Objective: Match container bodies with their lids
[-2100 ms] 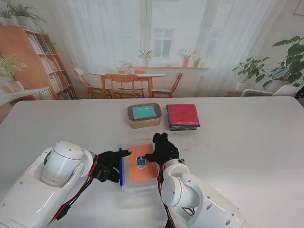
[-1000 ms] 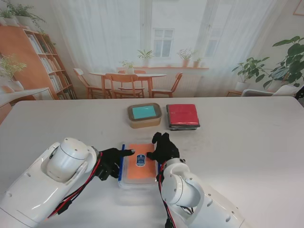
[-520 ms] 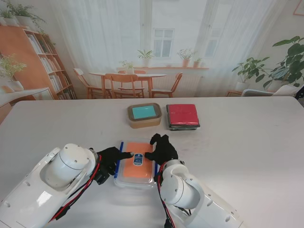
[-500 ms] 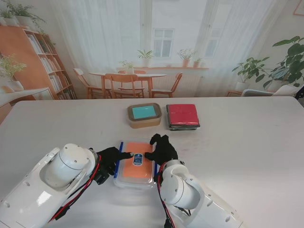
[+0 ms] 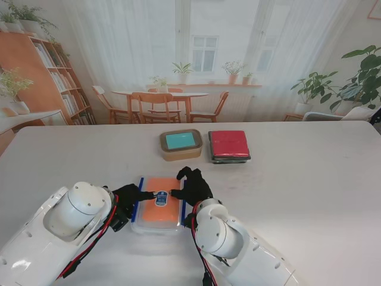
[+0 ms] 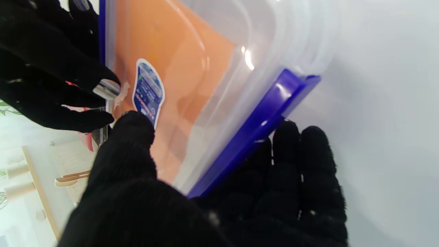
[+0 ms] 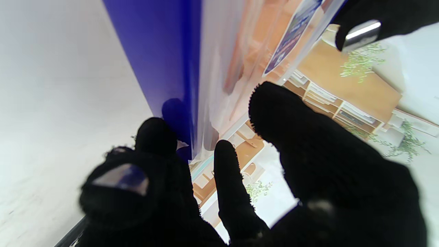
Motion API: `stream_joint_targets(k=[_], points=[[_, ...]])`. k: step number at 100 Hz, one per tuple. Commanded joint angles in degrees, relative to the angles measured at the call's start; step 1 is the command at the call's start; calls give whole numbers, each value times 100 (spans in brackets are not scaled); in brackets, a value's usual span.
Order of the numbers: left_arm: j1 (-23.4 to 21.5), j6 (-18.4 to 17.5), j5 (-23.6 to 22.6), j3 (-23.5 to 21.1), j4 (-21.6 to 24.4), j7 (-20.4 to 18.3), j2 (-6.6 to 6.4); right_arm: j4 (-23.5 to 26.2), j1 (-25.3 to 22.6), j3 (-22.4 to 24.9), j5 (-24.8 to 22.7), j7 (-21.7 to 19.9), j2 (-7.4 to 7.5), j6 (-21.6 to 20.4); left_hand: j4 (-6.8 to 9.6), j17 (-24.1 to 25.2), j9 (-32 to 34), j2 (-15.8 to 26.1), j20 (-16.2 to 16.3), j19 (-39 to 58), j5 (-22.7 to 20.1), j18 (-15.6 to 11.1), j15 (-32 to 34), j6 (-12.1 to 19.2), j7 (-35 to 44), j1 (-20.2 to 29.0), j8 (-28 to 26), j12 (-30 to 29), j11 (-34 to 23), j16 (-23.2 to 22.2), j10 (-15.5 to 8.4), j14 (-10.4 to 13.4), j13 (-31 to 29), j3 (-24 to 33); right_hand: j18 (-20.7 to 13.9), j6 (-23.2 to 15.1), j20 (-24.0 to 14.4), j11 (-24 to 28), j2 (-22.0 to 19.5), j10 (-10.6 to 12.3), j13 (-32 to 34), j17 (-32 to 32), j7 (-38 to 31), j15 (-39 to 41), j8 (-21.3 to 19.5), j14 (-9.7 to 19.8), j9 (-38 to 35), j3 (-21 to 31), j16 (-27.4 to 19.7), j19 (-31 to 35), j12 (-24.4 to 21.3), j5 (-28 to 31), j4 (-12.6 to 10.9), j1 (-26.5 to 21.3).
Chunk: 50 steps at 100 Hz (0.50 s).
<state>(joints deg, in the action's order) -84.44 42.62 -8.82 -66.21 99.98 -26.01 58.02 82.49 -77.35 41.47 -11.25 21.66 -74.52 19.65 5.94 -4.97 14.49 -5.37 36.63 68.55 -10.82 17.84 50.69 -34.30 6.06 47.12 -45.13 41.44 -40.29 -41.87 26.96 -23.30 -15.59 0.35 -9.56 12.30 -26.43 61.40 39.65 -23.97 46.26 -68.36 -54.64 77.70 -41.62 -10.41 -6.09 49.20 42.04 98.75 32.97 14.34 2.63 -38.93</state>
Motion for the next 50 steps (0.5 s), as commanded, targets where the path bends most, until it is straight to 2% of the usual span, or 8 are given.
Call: stream_joint_targets(k=[1,10,27,50], points=[[-74,-222,10,79,186,-171,108,45,45,-198,106,-195,-286,-174,111,-84,206,-132,80,202,-760,65,204,1384,289,191,-99,62,-145,-45,-903,22,-189,60,-398,215,110,249,-69,612,194,301,9,158,123,394,-171,-73,-23,-75,-21,-43,-162,-80],[-139,-318,-162,-22,198,-193,92,-103,148,-240,379,-130,-386,-349,115,-81,205,-154,83,200,-766,64,202,1388,288,209,-107,57,-147,-41,-894,15,-184,73,-97,204,136,176,-67,653,21,530,49,26,169,288,-176,-68,8,-184,-90,-56,-158,-131],[-258,-551,-507,-207,198,-213,75,-298,291,-309,812,-50,-548,-525,116,-92,206,-176,90,204,-780,65,201,1398,289,198,-122,48,-149,-33,-894,13,-191,82,208,118,178,46,-71,702,-150,745,201,-138,296,145,-185,-109,-16,-344,-202,-103,-141,-93],[-280,-656,-841,-339,116,-325,28,-492,403,-412,1042,-19,-658,-754,116,-88,198,-200,94,200,-781,73,195,1393,275,180,-123,34,-138,-25,-899,7,-189,89,446,-525,210,-4,-142,741,-273,861,311,-234,413,-10,-191,-328,-75,-378,-267,-351,-107,105]])
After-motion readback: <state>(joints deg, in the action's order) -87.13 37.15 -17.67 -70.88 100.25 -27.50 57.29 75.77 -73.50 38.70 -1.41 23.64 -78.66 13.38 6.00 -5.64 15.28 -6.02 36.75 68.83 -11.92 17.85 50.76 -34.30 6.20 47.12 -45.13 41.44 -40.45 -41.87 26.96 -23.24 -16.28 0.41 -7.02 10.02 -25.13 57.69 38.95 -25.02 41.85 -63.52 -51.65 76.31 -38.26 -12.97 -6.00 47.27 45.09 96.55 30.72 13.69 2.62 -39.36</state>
